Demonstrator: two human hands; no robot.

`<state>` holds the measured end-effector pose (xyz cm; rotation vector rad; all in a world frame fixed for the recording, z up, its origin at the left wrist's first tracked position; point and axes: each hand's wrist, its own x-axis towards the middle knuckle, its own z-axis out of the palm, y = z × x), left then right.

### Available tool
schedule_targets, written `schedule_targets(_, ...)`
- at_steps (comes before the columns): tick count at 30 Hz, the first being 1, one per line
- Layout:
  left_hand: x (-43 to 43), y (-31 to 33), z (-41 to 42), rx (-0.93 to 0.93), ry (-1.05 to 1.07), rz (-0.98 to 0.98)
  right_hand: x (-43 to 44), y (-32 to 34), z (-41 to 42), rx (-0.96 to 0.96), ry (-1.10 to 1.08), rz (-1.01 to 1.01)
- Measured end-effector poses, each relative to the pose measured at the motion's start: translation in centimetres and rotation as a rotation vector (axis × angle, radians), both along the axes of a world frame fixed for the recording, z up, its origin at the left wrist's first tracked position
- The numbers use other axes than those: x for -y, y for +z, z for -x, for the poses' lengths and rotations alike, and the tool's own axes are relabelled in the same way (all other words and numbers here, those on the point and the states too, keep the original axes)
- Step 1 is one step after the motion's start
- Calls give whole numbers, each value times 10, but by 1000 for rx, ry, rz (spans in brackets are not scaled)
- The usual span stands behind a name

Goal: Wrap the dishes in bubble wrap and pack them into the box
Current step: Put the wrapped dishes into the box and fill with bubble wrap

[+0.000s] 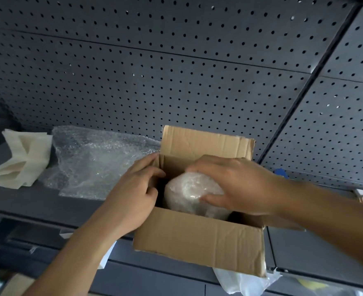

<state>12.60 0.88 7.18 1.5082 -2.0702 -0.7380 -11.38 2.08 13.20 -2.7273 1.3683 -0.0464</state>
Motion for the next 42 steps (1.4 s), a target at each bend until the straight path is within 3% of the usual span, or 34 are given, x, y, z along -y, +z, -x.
schedule_targets(7,-1,-1,1,6,-13,2,16,-45,-10,-218,138,182)
schedule_targets(11,-2,0,2,8,-11,1,22,-60,-13,-209,140,291)
schedule_targets(19,-2,-1,2,4,-9,0,17,-38,5,-87,113,37)
schedule_targets(29,-2,-1,2,0,-21,-7,16,-47,11,-158,68,189)
schedule_targets(31,-2,-2,2,12,-21,-4,15,-42,12,-126,57,144)
schedule_targets(34,-1,-4,1,11,-19,6,10,-21,16,9,10,-60)
schedule_targets(37,0,-6,0,6,-25,9,8,7,33,431,-12,-2)
schedule_targets(40,0,-7,1,-6,-19,7,33,34,73,710,-292,75)
schedule_targets(42,0,-7,1,-5,-20,6,61,36,107,774,-541,-54)
